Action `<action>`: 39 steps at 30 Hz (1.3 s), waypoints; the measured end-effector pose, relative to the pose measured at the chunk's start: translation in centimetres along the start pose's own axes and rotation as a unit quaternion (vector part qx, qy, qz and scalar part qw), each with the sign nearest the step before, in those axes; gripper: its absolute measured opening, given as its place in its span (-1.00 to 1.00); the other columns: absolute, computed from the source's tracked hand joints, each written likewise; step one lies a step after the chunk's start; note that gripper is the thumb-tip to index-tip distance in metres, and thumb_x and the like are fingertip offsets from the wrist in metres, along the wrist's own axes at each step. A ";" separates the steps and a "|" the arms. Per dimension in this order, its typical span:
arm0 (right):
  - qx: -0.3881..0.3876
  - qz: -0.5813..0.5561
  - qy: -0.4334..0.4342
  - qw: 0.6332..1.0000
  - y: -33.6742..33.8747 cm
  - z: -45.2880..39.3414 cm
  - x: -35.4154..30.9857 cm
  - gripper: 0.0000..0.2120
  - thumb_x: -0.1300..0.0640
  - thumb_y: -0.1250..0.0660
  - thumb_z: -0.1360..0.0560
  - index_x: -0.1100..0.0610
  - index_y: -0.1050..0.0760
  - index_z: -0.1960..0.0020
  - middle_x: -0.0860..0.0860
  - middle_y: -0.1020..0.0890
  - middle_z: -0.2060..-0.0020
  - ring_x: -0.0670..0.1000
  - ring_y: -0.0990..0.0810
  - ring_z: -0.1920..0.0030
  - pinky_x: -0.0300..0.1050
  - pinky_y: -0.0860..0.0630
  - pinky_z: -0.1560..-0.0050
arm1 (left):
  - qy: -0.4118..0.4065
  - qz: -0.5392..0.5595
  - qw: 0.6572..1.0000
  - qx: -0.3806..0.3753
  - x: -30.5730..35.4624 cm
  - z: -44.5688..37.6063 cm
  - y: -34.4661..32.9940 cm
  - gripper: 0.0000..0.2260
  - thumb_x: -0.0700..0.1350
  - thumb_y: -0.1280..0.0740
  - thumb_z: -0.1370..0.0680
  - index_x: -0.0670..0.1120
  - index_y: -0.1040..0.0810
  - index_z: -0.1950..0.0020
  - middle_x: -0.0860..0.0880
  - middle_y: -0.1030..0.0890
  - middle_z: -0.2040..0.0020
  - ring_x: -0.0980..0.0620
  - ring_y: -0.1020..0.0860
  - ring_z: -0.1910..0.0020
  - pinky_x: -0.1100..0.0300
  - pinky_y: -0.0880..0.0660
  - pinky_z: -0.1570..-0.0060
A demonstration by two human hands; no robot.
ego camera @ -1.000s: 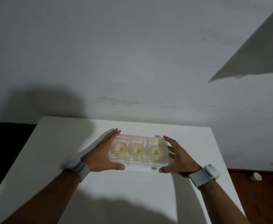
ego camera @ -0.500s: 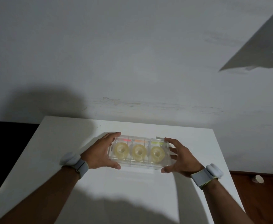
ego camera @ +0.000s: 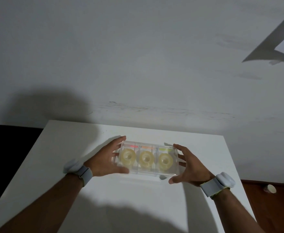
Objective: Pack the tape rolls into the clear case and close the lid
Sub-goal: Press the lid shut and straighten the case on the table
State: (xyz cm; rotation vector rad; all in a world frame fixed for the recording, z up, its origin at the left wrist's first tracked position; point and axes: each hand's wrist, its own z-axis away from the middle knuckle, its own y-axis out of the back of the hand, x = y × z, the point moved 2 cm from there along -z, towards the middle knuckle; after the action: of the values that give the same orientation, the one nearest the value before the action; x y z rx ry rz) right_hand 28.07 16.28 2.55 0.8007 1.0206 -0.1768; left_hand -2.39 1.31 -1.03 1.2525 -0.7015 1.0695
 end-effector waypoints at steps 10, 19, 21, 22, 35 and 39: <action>0.113 -0.058 -0.074 0.989 0.2 -2.7 -0.8 -0.67 -0.06 -0.38 -0.51 0.05 -0.50 -0.21 -0.06 -0.57 -0.21 -0.02 -0.63 -0.08 -0.08 -0.52 -0.14 | 0.149 0.087 0.966 0.194 1.9 -2.7 -0.4 -0.67 0.11 -0.43 -0.53 -0.17 -0.64 0.17 -0.10 -0.69 0.20 -0.04 -0.60 0.20 0.11 -0.49 0.05; 0.194 -0.212 -0.128 0.949 -0.9 -3.0 0.7 -0.83 0.13 -0.27 -0.59 0.20 -0.60 0.04 0.22 -0.66 0.00 0.12 -0.62 0.06 0.16 -0.54 -0.11 | 0.161 0.001 0.963 0.218 2.1 -3.0 -0.9 -0.79 0.05 -0.42 -0.54 -0.06 -0.66 0.18 -0.01 -0.71 0.13 -0.05 -0.66 0.04 0.12 -0.53 -0.02; 0.199 -0.280 -0.148 0.927 -1.0 -2.6 0.7 -0.80 0.15 -0.24 -0.60 0.23 -0.60 0.00 0.23 -0.67 -0.03 0.13 -0.64 0.04 0.06 -0.56 -0.08 | 0.132 -0.099 0.963 0.215 3.4 -3.3 -1.1 -0.82 0.05 -0.40 -0.55 -0.03 -0.65 -0.02 0.01 -0.69 -0.03 -0.03 -0.63 -0.09 0.12 -0.53 -0.12; 0.200 -0.295 -0.153 0.922 -1.1 -2.6 0.6 -0.80 0.16 -0.23 -0.61 0.24 -0.60 -0.02 0.21 -0.68 -0.03 0.15 -0.66 0.02 0.05 -0.57 -0.10 | 0.098 -0.144 0.961 0.213 4.3 -3.5 -1.3 -0.78 0.06 -0.39 -0.55 -0.02 -0.63 -0.12 0.02 -0.67 -0.11 -0.01 -0.61 -0.14 0.11 -0.51 -0.17; 0.228 -0.224 -0.154 0.935 -1.6 -3.0 1.3 -0.85 0.16 -0.33 -0.53 0.18 -0.61 0.16 0.17 -0.70 0.12 0.23 -0.65 0.02 0.25 -0.55 -0.13 | -0.083 -0.357 0.927 0.082 10.1 -7.5 -12.1 -0.67 0.18 -0.18 -0.63 0.08 -0.55 -0.28 0.06 -0.64 -0.16 -0.04 -0.56 -0.17 0.03 -0.31 -0.23; 0.237 -0.229 -0.160 0.930 -1.6 -2.9 1.2 -0.85 0.17 -0.34 -0.50 0.16 -0.60 0.22 0.11 -0.69 0.19 0.12 -0.63 0.13 0.15 -0.58 -0.06 | -0.083 -0.350 0.929 0.087 9.9 -7.5 -12.2 -0.66 0.19 -0.19 -0.62 0.09 -0.54 -0.31 0.08 -0.64 -0.19 -0.01 -0.55 -0.21 0.07 -0.27 -0.25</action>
State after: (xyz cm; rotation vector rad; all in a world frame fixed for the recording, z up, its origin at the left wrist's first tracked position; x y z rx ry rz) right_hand 25.89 17.38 -0.02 0.9165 0.8442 -0.9559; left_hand 11.63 11.45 1.32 1.5932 -0.2344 0.4403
